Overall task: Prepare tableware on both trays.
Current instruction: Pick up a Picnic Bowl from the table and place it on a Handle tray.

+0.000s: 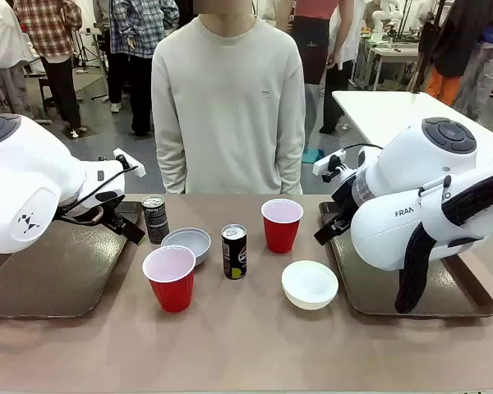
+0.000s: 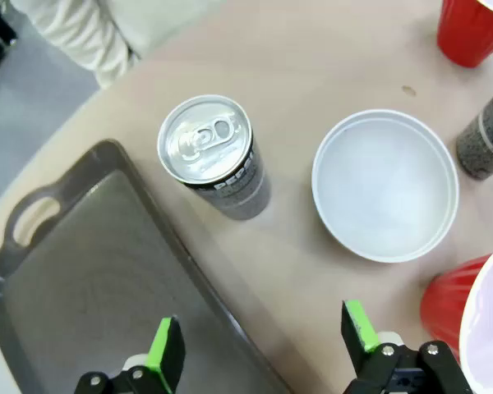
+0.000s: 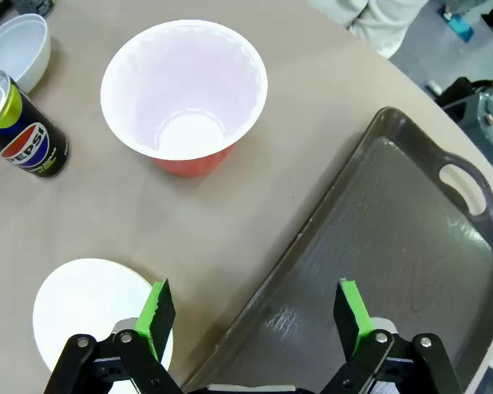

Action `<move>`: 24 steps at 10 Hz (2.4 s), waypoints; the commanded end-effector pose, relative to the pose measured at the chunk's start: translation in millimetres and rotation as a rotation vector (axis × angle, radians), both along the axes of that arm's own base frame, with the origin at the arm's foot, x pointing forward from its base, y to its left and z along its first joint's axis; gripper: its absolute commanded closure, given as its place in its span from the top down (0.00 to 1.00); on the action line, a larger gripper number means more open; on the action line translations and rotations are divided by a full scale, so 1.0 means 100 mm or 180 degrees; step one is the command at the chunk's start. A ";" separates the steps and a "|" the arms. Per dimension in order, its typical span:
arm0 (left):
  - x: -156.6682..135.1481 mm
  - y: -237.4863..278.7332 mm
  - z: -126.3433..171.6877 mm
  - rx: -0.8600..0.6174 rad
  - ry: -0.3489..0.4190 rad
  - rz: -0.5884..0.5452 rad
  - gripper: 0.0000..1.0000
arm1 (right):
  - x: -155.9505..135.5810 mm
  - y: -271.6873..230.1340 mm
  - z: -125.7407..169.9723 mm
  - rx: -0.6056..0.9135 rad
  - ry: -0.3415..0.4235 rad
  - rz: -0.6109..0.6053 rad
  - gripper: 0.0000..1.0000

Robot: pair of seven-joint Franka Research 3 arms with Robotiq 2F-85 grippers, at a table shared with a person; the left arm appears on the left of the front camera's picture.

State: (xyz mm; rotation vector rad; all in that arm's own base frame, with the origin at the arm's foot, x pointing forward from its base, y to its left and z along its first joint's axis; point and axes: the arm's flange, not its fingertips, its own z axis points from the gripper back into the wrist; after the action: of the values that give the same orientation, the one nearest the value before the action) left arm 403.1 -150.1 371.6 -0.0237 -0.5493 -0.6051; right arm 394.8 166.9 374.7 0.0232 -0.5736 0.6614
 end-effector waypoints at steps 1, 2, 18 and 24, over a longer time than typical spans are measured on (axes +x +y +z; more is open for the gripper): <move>0.00 0.00 0.00 0.0000 -0.0001 -0.0001 1.00 | 0.00 0.00 0.00 0.0000 0.0000 0.0000 1.00; 0.00 0.00 0.00 0.0000 -0.0001 -0.0001 1.00 | 0.00 0.00 0.00 0.0000 0.0000 0.0000 1.00; -1.26 0.88 0.75 0.0146 0.0763 -0.0357 1.00 | -1.40 0.10 0.25 -0.0174 0.0878 -0.0020 1.00; -0.80 0.76 1.12 0.0179 0.0797 -0.0343 1.00 | -0.90 0.46 0.53 -0.0280 0.0869 0.0036 1.00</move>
State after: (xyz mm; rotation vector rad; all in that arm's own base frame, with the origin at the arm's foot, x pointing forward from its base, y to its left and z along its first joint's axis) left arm 318.9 -74.3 485.9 -0.0818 -0.2781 -0.7064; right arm 298.8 213.1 431.8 0.0226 -0.2713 0.6693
